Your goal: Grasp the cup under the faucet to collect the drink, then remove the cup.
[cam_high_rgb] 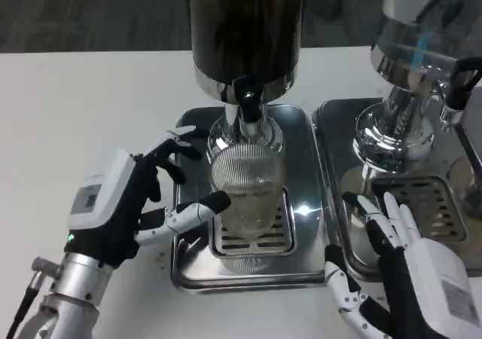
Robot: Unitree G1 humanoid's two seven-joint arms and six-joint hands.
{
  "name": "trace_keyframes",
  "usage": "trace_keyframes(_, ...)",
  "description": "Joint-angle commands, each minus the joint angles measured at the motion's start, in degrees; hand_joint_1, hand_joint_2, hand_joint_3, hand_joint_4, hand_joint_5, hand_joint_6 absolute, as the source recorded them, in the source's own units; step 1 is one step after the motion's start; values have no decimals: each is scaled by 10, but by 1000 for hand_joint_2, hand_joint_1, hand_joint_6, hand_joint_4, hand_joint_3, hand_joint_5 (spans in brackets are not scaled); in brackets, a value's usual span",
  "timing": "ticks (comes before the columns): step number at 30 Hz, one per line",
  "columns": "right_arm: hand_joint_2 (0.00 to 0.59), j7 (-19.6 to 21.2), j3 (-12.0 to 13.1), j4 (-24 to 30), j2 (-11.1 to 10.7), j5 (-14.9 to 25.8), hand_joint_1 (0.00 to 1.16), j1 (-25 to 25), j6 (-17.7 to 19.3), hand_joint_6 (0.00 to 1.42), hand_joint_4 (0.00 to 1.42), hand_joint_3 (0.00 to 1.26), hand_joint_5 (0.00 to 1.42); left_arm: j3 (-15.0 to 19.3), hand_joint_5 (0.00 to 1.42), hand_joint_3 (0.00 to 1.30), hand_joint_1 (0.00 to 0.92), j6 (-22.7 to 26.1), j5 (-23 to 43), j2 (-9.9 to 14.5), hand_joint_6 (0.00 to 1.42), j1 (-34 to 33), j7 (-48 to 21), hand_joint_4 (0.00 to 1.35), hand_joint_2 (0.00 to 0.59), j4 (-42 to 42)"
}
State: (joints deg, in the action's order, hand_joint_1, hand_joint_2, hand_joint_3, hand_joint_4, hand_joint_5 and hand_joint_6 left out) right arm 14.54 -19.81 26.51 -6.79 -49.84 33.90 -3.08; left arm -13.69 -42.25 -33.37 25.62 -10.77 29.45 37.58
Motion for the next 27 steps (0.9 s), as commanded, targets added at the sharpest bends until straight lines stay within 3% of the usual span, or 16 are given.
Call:
trace_keyframes(1,489,4,1,-11,0,8,317,-8,6,176,0,156,2,20,652,347,103,0,15,10,1034,13,-12,450,50,-13)
trace_keyframes(7,494,3,2,-17,-4,15,317,-19,8,177,1,156,3,52,613,330,103,-7,38,17,998,39,-26,447,49,-47)
trace_keyframes(13,505,0,0,-15,-4,19,322,-26,4,177,6,165,10,100,503,317,68,-46,115,55,825,64,-97,408,82,-95)
trace_keyframes(18,505,0,-1,-14,-1,18,325,-30,1,177,20,169,14,134,381,317,29,-86,272,82,537,51,-227,342,94,-96)
trace_keyframes(21,506,0,-2,-15,1,18,326,-31,0,179,29,174,22,148,403,335,8,-89,371,93,520,32,-325,368,98,-95)
trace_keyframes(24,506,1,-3,-18,3,18,327,-32,-1,180,31,178,24,164,447,379,0,-71,483,98,553,9,-441,420,98,-101)
trace_keyframes(26,506,2,-4,-20,3,18,327,-33,-1,181,32,180,25,175,440,383,0,-40,559,94,537,-6,-527,413,99,-105)
trace_keyframes(27,506,4,-5,-22,4,17,328,-34,-1,181,32,182,25,182,419,369,0,-2,609,93,510,-17,-584,391,95,-112)
